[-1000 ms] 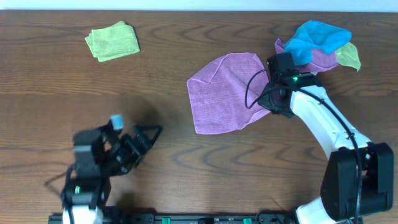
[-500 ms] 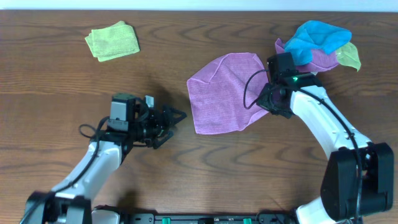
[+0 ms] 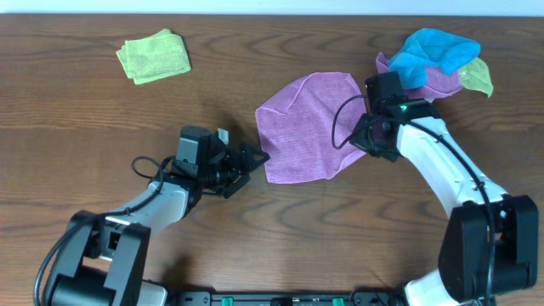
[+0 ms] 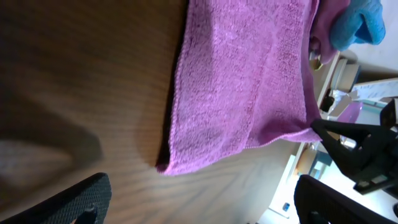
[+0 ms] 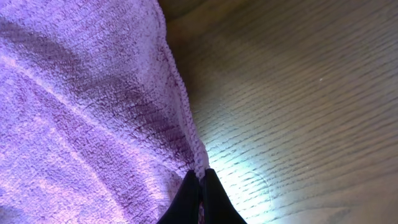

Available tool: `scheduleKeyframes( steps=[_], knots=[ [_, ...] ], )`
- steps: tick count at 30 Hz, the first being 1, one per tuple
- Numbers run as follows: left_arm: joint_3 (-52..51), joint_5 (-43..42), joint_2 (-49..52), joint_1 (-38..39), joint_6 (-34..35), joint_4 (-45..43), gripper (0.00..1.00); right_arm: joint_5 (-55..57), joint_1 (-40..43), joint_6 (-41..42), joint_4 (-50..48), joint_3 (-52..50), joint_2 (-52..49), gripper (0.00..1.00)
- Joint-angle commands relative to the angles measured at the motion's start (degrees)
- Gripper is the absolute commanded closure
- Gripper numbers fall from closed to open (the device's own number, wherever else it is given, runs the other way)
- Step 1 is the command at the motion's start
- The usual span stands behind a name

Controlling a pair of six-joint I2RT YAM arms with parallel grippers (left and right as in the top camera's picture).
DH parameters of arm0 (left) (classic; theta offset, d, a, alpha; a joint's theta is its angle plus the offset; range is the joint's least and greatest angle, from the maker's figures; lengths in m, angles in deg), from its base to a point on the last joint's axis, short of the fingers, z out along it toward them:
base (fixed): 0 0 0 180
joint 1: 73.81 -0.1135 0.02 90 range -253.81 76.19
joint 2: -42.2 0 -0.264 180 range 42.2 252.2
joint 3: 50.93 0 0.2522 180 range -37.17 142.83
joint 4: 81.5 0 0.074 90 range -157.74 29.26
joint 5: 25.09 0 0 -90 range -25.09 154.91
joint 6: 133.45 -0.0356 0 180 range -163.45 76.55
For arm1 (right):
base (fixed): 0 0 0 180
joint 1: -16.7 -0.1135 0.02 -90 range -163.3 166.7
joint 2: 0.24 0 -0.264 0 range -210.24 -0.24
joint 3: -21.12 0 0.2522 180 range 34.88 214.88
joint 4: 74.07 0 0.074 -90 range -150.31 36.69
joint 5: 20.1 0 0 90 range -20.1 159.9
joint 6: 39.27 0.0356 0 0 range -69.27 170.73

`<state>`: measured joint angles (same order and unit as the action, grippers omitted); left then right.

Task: Fold the cloth
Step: 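Reach the left gripper to the purple cloth's left edge and grasp it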

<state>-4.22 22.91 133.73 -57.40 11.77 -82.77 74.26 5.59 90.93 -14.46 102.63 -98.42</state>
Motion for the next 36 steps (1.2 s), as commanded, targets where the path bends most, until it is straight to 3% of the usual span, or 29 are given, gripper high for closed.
scheduleKeyframes(
  steps=[1,15,20,23,25,27,28,30,33,34,36],
  knots=[
    [0.87,2.82,2.05,1.53,2.14,-2.19,0.05,-0.37,0.15,-0.44,0.20,-0.09,0.94,0.99],
    [0.87,9.57,5.92,7.34,6.69,-7.82,0.05,-1.16,0.15,-0.44,0.24,-0.09,0.96,0.99],
    [0.87,13.03,7.63,9.90,8.68,-10.56,0.00,-1.40,-0.07,-0.44,0.26,-0.09,0.96,0.99],
    [0.87,13.97,9.70,10.97,10.88,-12.81,0.05,-1.42,-0.17,-0.44,0.24,-0.09,0.94,0.99],
    [0.90,13.88,11.47,11.19,11.58,-14.45,0.02,-1.44,-0.24,-0.44,0.24,-0.09,0.94,0.99],
    [0.90,13.84,12.76,11.26,12.90,-15.10,0.13,-1.44,-0.22,-0.44,0.24,-0.09,0.96,0.99],
    [0.90,13.79,13.16,11.26,13.03,-15.32,0.25,-1.44,-0.22,-0.44,0.26,-0.09,0.96,0.99],
    [0.90,13.46,13.35,11.26,13.16,-15.37,0.60,-1.44,-0.22,-0.46,0.28,-0.09,0.96,0.99],
    [0.92,12.02,13.35,10.64,12.61,-16.20,0.90,-1.44,-0.22,-0.46,0.26,-0.09,0.96,0.99],
    [0.92,11.08,13.35,10.08,11.98,-16.55,0.94,-1.44,-0.22,-0.46,0.22,-0.09,0.96,0.99],
    [0.98,8.46,13.25,8.35,10.95,-16.65,0.94,-1.49,-0.26,-0.96,0.00,-0.09,0.96,0.99]
  ],
)
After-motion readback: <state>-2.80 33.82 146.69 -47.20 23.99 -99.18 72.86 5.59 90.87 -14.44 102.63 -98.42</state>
